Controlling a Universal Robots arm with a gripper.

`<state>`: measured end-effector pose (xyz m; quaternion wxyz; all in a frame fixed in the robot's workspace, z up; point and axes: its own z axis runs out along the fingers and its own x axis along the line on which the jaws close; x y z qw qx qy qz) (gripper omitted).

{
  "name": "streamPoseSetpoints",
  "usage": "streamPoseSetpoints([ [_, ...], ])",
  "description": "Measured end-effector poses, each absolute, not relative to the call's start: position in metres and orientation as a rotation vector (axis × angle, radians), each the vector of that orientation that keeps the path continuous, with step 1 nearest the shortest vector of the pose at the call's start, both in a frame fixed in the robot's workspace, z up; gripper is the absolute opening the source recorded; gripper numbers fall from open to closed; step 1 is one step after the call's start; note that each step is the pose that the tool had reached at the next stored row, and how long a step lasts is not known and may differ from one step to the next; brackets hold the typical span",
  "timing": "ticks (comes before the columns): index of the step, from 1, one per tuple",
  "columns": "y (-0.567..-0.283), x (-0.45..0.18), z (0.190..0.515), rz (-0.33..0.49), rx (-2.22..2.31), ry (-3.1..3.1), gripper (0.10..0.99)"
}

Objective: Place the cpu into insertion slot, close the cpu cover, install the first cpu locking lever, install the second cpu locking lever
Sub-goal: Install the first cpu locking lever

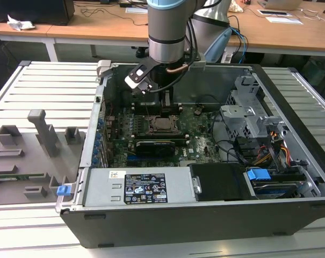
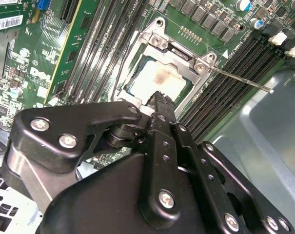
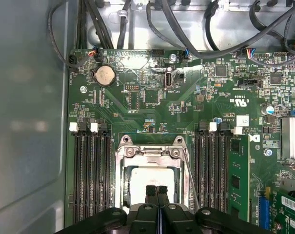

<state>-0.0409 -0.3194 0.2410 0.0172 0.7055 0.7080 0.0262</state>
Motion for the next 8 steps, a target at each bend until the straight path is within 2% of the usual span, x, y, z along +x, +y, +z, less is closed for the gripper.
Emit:
streamPoseSetpoints([
  [8, -0.319, -0.041, 0.269, 0.080, 2.192, 2.199, 0.106],
])
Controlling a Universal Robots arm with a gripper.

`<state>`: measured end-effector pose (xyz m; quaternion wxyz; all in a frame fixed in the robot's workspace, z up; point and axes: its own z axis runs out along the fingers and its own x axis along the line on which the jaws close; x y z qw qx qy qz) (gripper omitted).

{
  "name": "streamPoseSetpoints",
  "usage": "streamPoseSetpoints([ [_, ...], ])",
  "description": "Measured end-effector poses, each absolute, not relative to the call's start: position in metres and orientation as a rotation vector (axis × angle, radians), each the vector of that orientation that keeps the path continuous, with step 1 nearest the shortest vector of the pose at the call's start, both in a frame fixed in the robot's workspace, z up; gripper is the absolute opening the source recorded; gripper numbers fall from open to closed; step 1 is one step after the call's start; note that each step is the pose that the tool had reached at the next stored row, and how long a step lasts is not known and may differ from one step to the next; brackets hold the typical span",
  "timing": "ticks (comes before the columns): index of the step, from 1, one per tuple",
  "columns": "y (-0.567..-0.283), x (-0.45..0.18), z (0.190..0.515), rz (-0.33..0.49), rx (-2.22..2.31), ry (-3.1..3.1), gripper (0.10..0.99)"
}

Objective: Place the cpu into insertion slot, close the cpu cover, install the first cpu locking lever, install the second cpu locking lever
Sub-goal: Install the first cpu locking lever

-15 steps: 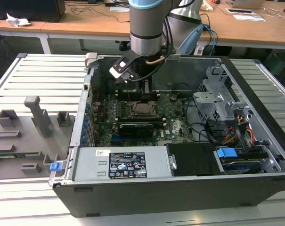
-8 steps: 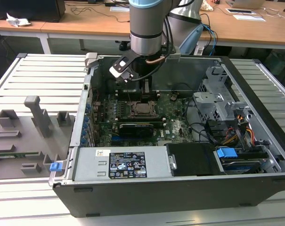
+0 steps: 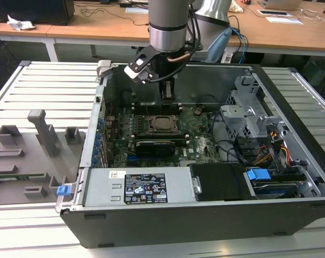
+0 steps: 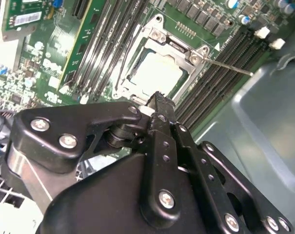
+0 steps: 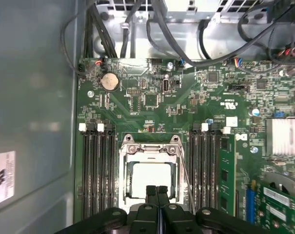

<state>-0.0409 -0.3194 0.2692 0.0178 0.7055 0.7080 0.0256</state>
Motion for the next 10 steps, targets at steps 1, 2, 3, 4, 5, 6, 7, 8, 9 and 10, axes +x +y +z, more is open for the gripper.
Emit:
streamPoseSetpoints([
  [1, -0.3194, -0.0409, 0.2696, 0.080, 2.190, 2.201, 0.106],
  [2, -0.3194, -0.0409, 0.2695, 0.081, 2.181, 2.210, 0.106],
  [3, -0.3194, -0.0410, 0.2696, 0.081, 2.149, 2.242, 0.106],
  [4, -0.3194, -0.0410, 0.2696, 0.081, 2.128, 2.262, 0.106],
  [5, -0.3194, -0.0409, 0.2696, 0.080, 2.111, 2.278, 0.106],
  [6, -0.3194, -0.0409, 0.2695, 0.080, 2.085, 2.302, 0.106],
  [7, -0.3194, -0.0410, 0.2695, 0.079, 2.063, 2.322, 0.106],
  [8, -0.3194, -0.0410, 0.2695, 0.080, 2.015, 2.365, 0.106],
  [9, -0.3194, -0.0409, 0.2695, 0.081, 1.974, 2.399, 0.106],
  [10, -0.3194, -0.0409, 0.2695, 0.081, 1.962, 2.410, 0.106],
])
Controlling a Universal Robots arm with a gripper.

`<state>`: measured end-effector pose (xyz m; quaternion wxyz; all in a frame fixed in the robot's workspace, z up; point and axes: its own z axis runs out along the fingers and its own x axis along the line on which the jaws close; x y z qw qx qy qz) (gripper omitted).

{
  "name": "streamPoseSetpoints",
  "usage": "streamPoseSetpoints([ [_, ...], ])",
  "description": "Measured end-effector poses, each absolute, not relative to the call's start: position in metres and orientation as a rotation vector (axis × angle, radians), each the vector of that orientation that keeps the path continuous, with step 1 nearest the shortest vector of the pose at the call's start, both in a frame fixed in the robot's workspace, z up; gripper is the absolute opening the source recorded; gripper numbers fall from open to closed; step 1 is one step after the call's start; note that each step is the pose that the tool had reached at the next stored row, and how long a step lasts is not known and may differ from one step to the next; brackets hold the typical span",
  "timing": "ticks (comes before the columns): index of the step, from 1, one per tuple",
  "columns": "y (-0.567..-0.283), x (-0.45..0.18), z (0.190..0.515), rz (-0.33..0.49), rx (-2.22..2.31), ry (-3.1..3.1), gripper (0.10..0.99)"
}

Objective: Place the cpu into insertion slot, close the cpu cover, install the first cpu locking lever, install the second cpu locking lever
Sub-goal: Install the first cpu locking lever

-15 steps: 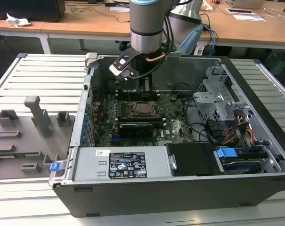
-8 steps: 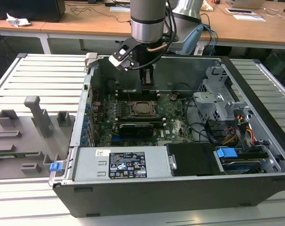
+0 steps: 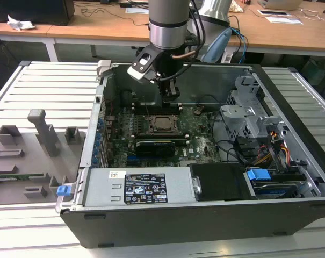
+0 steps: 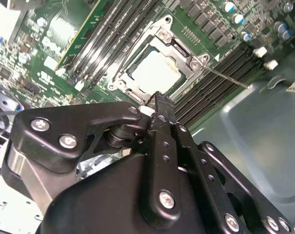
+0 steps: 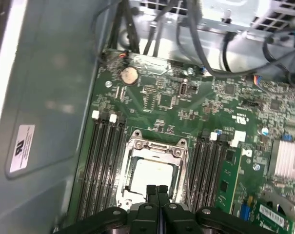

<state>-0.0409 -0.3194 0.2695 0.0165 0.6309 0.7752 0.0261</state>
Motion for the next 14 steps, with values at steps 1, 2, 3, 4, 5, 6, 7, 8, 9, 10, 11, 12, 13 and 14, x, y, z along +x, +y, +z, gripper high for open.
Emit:
streamPoseSetpoints([
  [1, -0.3194, -0.0410, 0.2695, 0.081, 1.948, 2.421, 0.106],
  [2, -0.3194, -0.0409, 0.2695, 0.081, 1.938, 2.430, 0.106],
  [3, -0.3194, -0.0409, 0.2695, 0.081, 1.931, 2.436, 0.106],
  [4, -0.3194, -0.0410, 0.2695, 0.082, 1.922, 2.443, 0.106],
  [5, -0.3194, -0.0410, 0.2695, 0.082, 1.913, 2.450, 0.106],
  [6, -0.3194, -0.0410, 0.2695, 0.082, 1.895, 2.465, 0.106],
  [7, -0.3194, -0.0410, 0.2695, 0.082, 1.877, 2.479, 0.106],
  [8, -0.3194, -0.0410, 0.2695, 0.083, 1.866, 2.487, 0.106],
  [9, -0.3194, -0.0410, 0.2695, 0.083, 1.839, 2.508, 0.106],
  [10, -0.3194, -0.0410, 0.2695, 0.084, 1.826, 2.518, 0.106],
  [11, -0.3194, -0.0410, 0.2695, 0.084, 1.811, 2.529, 0.106],
  [12, -0.3194, -0.0410, 0.2695, 0.084, 1.798, 2.539, 0.106],
  [13, -0.3194, -0.0410, 0.2695, 0.084, 1.782, 2.551, 0.106],
  [14, -0.3194, -0.0410, 0.2695, 0.085, 1.757, 2.568, 0.106],
])
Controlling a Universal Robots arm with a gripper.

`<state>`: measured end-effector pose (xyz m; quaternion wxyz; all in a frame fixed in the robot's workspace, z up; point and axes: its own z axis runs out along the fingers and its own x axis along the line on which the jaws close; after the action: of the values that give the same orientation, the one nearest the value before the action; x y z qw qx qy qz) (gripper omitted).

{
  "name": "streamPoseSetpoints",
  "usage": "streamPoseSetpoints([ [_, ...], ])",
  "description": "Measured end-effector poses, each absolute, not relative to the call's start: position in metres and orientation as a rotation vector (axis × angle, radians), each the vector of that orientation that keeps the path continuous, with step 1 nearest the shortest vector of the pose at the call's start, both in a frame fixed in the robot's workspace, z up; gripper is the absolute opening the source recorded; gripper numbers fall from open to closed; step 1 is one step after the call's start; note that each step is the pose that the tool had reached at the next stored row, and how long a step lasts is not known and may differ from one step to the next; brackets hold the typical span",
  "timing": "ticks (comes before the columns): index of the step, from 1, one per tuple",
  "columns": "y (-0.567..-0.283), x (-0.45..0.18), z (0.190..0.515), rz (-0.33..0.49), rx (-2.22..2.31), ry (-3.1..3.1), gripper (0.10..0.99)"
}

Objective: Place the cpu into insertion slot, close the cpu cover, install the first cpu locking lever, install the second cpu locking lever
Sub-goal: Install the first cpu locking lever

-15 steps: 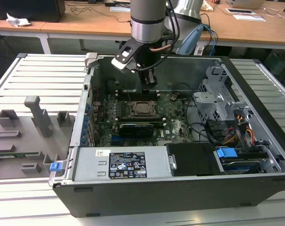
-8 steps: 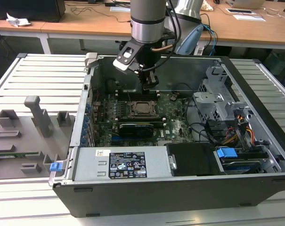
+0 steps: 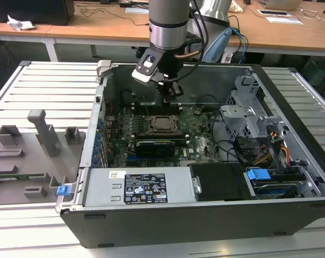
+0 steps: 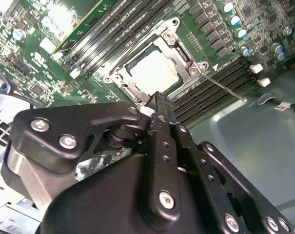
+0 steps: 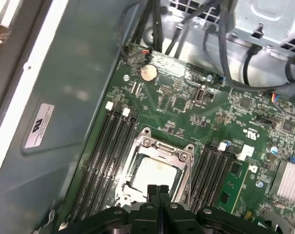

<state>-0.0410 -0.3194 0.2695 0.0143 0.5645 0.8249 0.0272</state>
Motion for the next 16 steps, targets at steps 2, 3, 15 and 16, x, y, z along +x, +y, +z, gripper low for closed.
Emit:
streamPoseSetpoints([
  [2, -0.3194, -0.0410, 0.2695, 0.085, 1.721, 2.594, 0.106],
  [3, -0.3194, -0.0410, 0.2695, 0.086, 1.706, 2.604, 0.106],
  [15, -0.3194, -0.0410, 0.2695, 0.089, 1.515, 2.724, 0.106],
  [16, -0.3194, -0.0410, 0.2695, 0.089, 1.503, 2.731, 0.106],
])
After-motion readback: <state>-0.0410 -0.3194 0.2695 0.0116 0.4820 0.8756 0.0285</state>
